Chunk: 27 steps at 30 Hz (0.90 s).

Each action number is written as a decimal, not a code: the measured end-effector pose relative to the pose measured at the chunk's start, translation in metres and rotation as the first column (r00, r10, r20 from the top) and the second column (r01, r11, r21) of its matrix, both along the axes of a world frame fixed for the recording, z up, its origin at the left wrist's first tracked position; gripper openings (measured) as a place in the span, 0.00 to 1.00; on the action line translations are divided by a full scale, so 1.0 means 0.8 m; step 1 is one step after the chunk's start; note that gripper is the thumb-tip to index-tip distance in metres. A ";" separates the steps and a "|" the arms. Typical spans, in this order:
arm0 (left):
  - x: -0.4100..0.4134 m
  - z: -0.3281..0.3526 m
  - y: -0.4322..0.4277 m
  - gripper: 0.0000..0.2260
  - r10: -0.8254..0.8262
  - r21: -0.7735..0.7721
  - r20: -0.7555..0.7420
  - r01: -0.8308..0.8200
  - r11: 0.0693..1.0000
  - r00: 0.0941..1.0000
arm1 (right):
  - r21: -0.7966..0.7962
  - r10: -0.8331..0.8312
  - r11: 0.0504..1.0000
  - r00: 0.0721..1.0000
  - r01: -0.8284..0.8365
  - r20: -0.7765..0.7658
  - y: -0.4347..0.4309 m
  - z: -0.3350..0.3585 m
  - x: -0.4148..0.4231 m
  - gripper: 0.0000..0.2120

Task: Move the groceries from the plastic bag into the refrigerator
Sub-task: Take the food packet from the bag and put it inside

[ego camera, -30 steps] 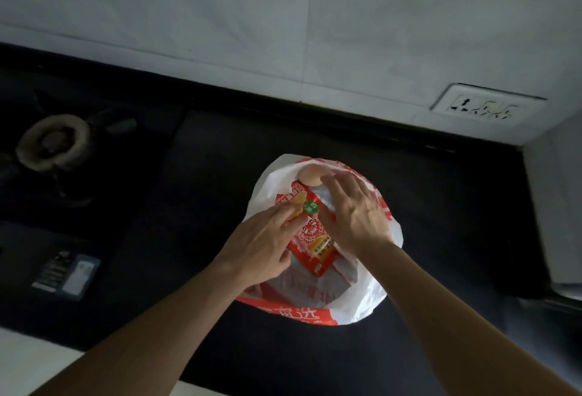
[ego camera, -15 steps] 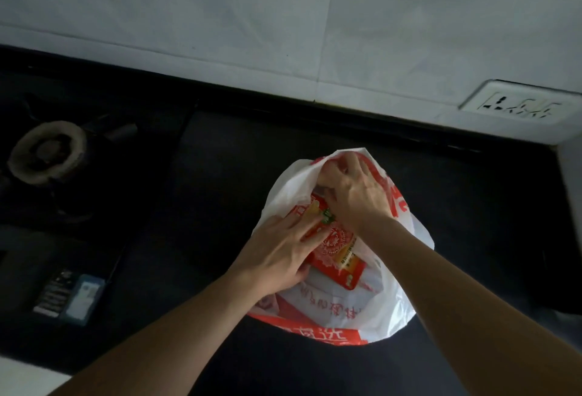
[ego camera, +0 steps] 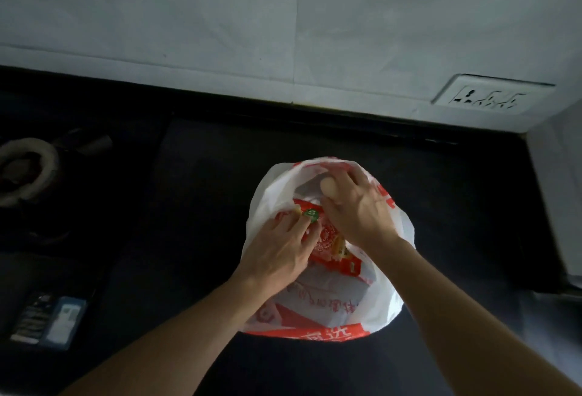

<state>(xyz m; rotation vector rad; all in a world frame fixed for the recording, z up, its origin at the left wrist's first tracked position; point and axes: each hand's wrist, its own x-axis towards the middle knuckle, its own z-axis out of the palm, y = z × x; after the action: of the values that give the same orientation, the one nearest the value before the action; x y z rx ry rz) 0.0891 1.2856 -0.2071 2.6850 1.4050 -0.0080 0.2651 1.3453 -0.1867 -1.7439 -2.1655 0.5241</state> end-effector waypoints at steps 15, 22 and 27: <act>0.019 0.091 -0.004 0.07 0.656 -0.569 0.473 -0.364 0.737 0.588 | -0.214 -0.474 0.880 0.752 0.424 -0.458 -0.099 0.076 0.091 0.16; 0.016 0.156 -0.058 0.08 0.884 -0.883 0.455 -0.072 0.463 0.109 | -0.331 -0.489 0.871 0.705 0.362 -0.514 -0.140 0.077 0.092 0.16; 0.015 0.165 -0.108 0.18 0.936 -0.937 0.348 -0.027 0.347 -0.055 | -0.381 -0.485 0.872 0.635 0.307 -0.601 -0.172 0.090 0.080 0.10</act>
<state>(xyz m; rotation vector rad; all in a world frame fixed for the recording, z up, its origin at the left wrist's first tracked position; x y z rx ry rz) 0.1015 1.1989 -0.0748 0.6570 1.3731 0.8338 0.3292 1.2078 -0.1145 -1.6960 -1.1831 1.1342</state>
